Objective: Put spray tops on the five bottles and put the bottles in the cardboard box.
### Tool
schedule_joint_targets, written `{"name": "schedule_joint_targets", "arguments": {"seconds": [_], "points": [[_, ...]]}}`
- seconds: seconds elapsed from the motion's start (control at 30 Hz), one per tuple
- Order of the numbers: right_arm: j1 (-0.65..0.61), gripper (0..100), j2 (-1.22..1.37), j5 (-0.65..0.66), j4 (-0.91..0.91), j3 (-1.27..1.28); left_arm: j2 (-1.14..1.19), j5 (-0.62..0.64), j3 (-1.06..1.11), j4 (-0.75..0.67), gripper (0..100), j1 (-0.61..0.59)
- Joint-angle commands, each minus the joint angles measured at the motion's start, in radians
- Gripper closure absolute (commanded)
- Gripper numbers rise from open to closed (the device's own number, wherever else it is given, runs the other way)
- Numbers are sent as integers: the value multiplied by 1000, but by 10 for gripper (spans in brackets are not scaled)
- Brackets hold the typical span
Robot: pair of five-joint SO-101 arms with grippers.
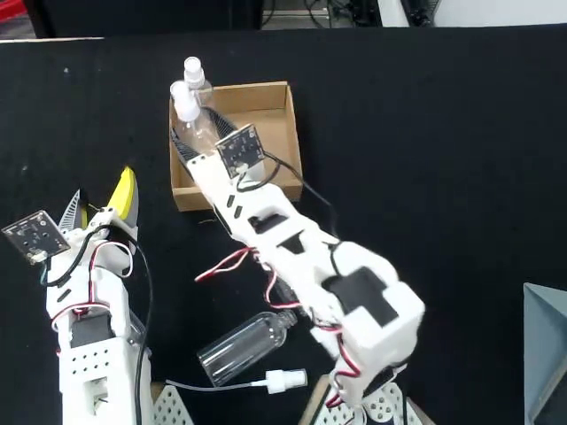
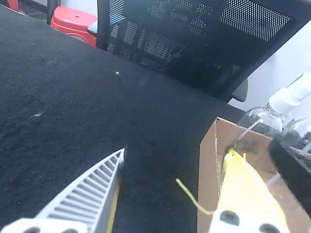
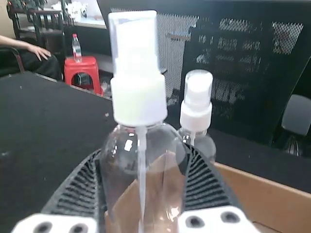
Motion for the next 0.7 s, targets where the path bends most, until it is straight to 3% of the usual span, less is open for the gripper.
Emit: {"name": "schedule_joint_targets", "arguments": {"seconds": [0.0,0.67], "points": [[-17,972,39,-12,-31,-119,-14,-6,12,6,698,5],[21,972,357,-14,-49,-364,-14,-6,12,6,698,5]]}}
